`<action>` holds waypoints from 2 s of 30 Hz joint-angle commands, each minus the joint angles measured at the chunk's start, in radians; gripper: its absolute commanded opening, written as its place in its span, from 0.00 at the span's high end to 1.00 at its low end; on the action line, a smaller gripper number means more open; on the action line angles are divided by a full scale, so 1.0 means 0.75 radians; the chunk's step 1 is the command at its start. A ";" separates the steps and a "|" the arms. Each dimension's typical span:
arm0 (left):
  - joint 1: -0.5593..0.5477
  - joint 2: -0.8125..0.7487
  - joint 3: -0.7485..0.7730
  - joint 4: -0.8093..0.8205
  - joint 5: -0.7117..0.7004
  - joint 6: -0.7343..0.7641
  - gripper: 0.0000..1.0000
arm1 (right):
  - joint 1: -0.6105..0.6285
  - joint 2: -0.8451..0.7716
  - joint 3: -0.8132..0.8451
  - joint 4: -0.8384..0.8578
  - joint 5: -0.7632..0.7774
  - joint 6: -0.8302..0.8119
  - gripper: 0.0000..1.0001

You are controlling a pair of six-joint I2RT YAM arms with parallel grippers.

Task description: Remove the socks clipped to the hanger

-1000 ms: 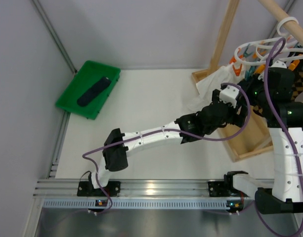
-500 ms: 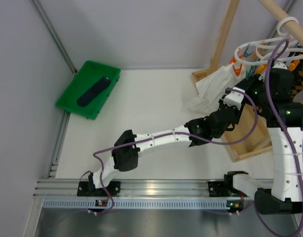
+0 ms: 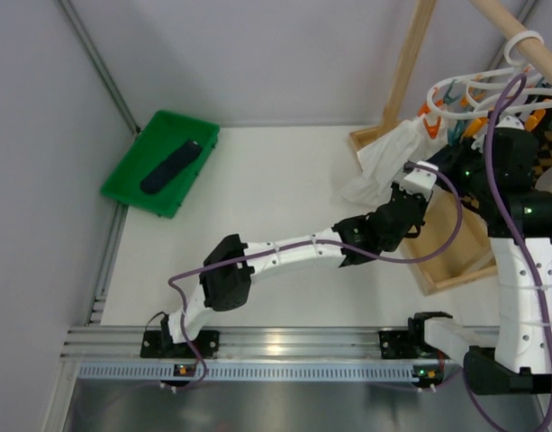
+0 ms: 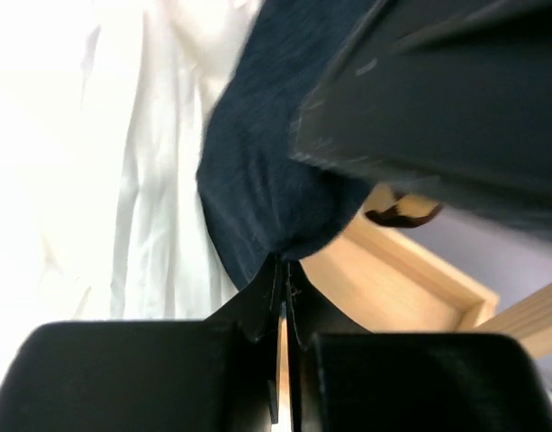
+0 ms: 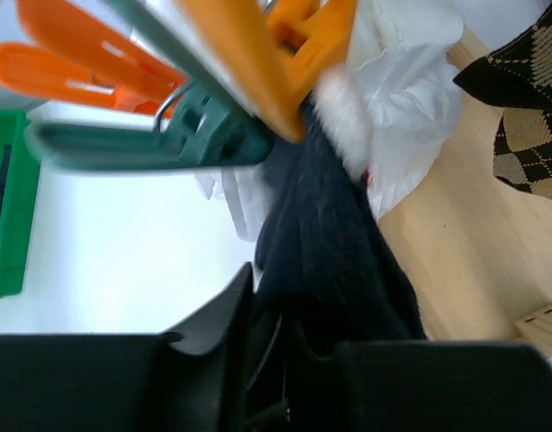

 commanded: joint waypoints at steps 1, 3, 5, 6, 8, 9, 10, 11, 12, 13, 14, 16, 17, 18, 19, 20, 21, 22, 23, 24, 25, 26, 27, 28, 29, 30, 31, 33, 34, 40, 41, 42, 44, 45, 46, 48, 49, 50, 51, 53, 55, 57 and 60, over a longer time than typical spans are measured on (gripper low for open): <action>0.027 -0.080 -0.062 -0.021 0.010 0.010 1.00 | -0.001 -0.057 0.074 -0.015 -0.056 -0.017 0.81; 0.027 -0.098 -0.085 -0.021 0.026 0.012 1.00 | -0.001 -0.063 0.084 -0.025 -0.072 -0.037 0.64; 0.027 -0.131 -0.109 -0.023 0.071 0.014 1.00 | -0.001 -0.065 0.110 -0.064 -0.062 -0.054 0.45; 0.027 -0.145 -0.121 -0.023 0.091 0.014 1.00 | -0.001 -0.069 0.119 -0.084 -0.054 -0.078 0.38; 0.029 -0.196 -0.170 -0.025 0.138 0.000 1.00 | -0.001 -0.073 0.147 -0.137 -0.038 -0.101 0.29; 0.027 -0.215 -0.191 -0.025 0.153 -0.006 1.00 | -0.001 -0.085 0.155 -0.152 -0.001 -0.121 0.28; 0.027 -0.249 -0.207 -0.025 0.165 -0.012 1.00 | -0.001 -0.093 0.172 -0.164 0.018 -0.130 0.23; 0.027 -0.266 -0.232 -0.025 0.191 -0.020 1.00 | -0.001 -0.104 0.178 -0.180 0.046 -0.140 0.11; 0.029 -0.276 -0.240 -0.029 0.204 -0.021 1.00 | -0.001 -0.122 0.184 -0.182 0.053 -0.166 0.09; 0.027 -0.295 -0.246 -0.029 0.212 -0.021 1.00 | -0.001 -0.126 0.202 -0.182 0.073 -0.183 0.01; 0.029 -0.303 -0.256 -0.032 0.220 -0.023 1.00 | -0.001 -0.130 0.215 -0.184 0.089 -0.201 0.01; 0.031 -0.319 -0.271 -0.034 0.245 -0.031 1.00 | -0.001 -0.118 0.274 -0.199 0.160 -0.236 0.01; 0.035 -0.325 -0.277 -0.036 0.255 -0.035 1.00 | -0.001 -0.108 0.298 -0.207 0.185 -0.246 0.00; 0.037 -0.329 -0.281 -0.036 0.281 -0.039 1.00 | -0.001 -0.083 0.327 -0.219 0.200 -0.269 0.01; 0.043 -0.336 -0.281 -0.040 0.292 -0.049 1.00 | 0.001 -0.071 0.376 -0.219 0.232 -0.273 0.00; 0.045 -0.336 -0.281 -0.046 0.304 -0.051 1.00 | -0.001 -0.051 0.401 -0.223 0.249 -0.275 0.01; 0.047 -0.338 -0.281 -0.048 0.312 -0.055 1.00 | -0.001 -0.038 0.419 -0.221 0.257 -0.285 0.01; 0.052 -0.340 -0.285 -0.048 0.329 -0.057 1.00 | -0.001 -0.032 0.454 -0.213 0.267 -0.287 0.00; 0.054 -0.342 -0.285 -0.052 0.339 -0.061 1.00 | -0.001 -0.024 0.468 -0.203 0.273 -0.287 0.01; 0.056 -0.342 -0.287 -0.054 0.349 -0.065 1.00 | -0.001 -0.022 0.477 -0.195 0.282 -0.283 0.01; 0.058 -0.344 -0.289 -0.058 0.369 -0.070 1.00 | -0.001 -0.028 0.473 -0.154 0.286 -0.283 0.01; 0.060 -0.346 -0.289 -0.062 0.374 -0.072 1.00 | -0.001 -0.036 0.466 -0.129 0.284 -0.283 0.01; 0.060 -0.348 -0.289 -0.064 0.380 -0.072 1.00 | -0.001 -0.056 0.462 -0.105 0.278 -0.285 0.01; 0.060 -0.352 -0.291 -0.066 0.384 -0.072 1.00 | -0.001 -0.069 0.460 -0.064 0.278 -0.287 0.01; 0.062 -0.354 -0.293 -0.066 0.388 -0.074 1.00 | -0.001 -0.077 0.456 -0.035 0.271 -0.289 0.01; 0.062 -0.358 -0.293 -0.068 0.394 -0.074 1.00 | -0.001 -0.095 0.452 -0.015 0.263 -0.301 0.01; 0.066 -0.362 -0.295 -0.070 0.400 -0.074 1.00 | -0.001 -0.102 0.452 -0.001 0.247 -0.310 0.01; 0.072 -0.370 -0.297 -0.081 0.417 -0.076 1.00 | -0.001 -0.089 0.474 0.024 0.212 -0.338 0.00; 0.078 -0.374 -0.299 -0.083 0.427 -0.082 1.00 | -0.001 -0.077 0.489 0.022 0.176 -0.344 0.01; 0.099 -0.424 -0.342 -0.083 0.460 -0.090 1.00 | -0.001 -0.004 0.507 0.038 0.112 -0.359 0.07; 0.103 -0.428 -0.344 -0.085 0.462 -0.092 1.00 | -0.001 0.013 0.505 0.041 0.114 -0.363 0.08; 0.105 -0.432 -0.351 -0.085 0.468 -0.094 1.00 | -0.001 0.017 0.499 0.057 0.126 -0.367 0.09; 0.111 -0.436 -0.357 -0.085 0.480 -0.106 1.00 | 0.001 0.025 0.477 0.092 0.126 -0.385 0.12; 0.113 -0.432 -0.357 -0.083 0.488 -0.108 1.00 | -0.001 0.031 0.456 0.104 0.126 -0.391 0.13; 0.115 -0.434 -0.357 -0.083 0.492 -0.113 1.00 | -0.001 0.033 0.444 0.130 0.134 -0.400 0.16; 0.117 -0.428 -0.355 -0.085 0.505 -0.115 1.00 | -0.001 0.048 0.411 0.159 0.142 -0.436 0.18; 0.117 -0.428 -0.353 -0.085 0.515 -0.115 1.00 | -0.001 0.046 0.397 0.194 0.175 -0.447 0.22; 0.119 -0.424 -0.351 -0.083 0.521 -0.115 1.00 | -0.001 0.052 0.385 0.210 0.185 -0.475 0.25; 0.119 -0.420 -0.351 -0.085 0.525 -0.115 1.00 | -0.001 0.054 0.364 0.224 0.188 -0.481 0.26; 0.125 -0.413 -0.347 -0.085 0.543 -0.117 1.00 | -0.003 0.058 0.342 0.261 0.196 -0.498 0.26; 0.133 -0.409 -0.344 -0.083 0.554 -0.121 1.00 | -0.007 0.060 0.301 0.286 0.188 -0.508 0.26; 0.142 -0.409 -0.344 -0.085 0.576 -0.125 1.00 | -0.017 0.058 0.272 0.321 0.177 -0.518 0.26; 0.158 -0.405 -0.347 -0.085 0.615 -0.145 1.00 | -0.075 0.056 0.242 0.376 0.120 -0.526 0.25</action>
